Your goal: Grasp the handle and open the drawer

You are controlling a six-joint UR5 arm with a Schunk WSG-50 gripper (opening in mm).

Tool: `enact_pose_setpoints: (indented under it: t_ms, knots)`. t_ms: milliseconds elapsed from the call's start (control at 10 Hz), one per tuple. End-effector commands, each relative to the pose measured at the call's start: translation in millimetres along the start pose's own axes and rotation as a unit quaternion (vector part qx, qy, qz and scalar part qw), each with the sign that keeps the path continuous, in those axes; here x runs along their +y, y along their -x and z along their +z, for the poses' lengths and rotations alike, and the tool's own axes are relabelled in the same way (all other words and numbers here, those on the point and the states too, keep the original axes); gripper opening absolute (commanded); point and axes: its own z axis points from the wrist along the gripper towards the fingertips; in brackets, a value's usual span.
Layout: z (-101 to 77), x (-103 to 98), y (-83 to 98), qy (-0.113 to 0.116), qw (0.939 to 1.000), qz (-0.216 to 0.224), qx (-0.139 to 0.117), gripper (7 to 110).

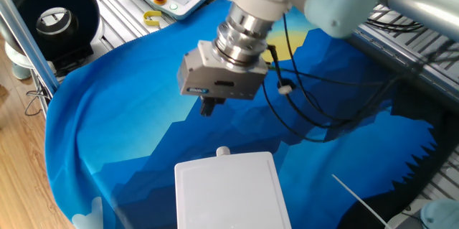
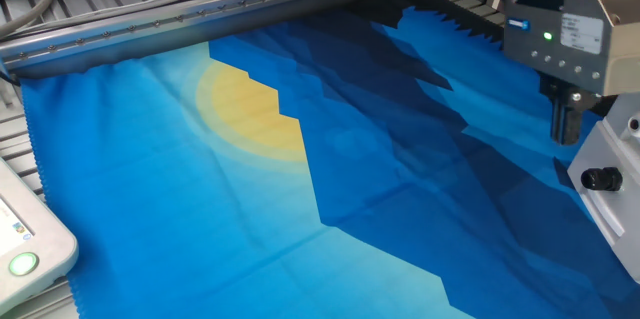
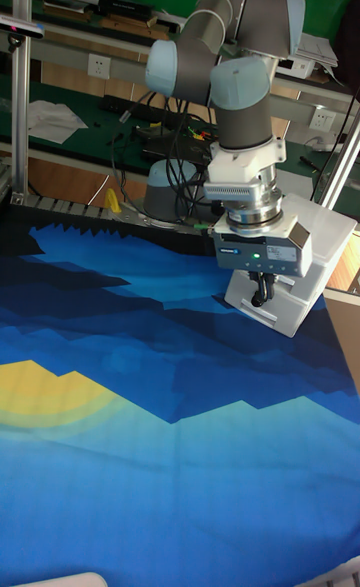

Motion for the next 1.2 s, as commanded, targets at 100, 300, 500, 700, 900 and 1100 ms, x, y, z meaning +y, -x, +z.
enact_pose_setpoints:
  t_ms: [100, 300, 500, 700, 900, 1100]
  knots:
    - [-2.3, 13.5, 5.0, 0.035, 0.9991, 0.001, -0.023, 7]
    - [-6.6, 10.2, 0.9, 0.039, 0.9991, -0.002, -0.017, 7]
    - [-11.2, 4.0, -5.3, 0.038, 0.9991, -0.009, -0.015, 7]
    - [-18.4, 0.3, 7.9, 0.029, 0.9994, -0.017, -0.004, 7]
    - [-12.6, -1.5, 37.8, -0.004, 0.9995, -0.03, -0.003, 7]
    - [-23.5, 6.9, 45.1, -0.008, 0.9994, -0.032, 0.01, 7]
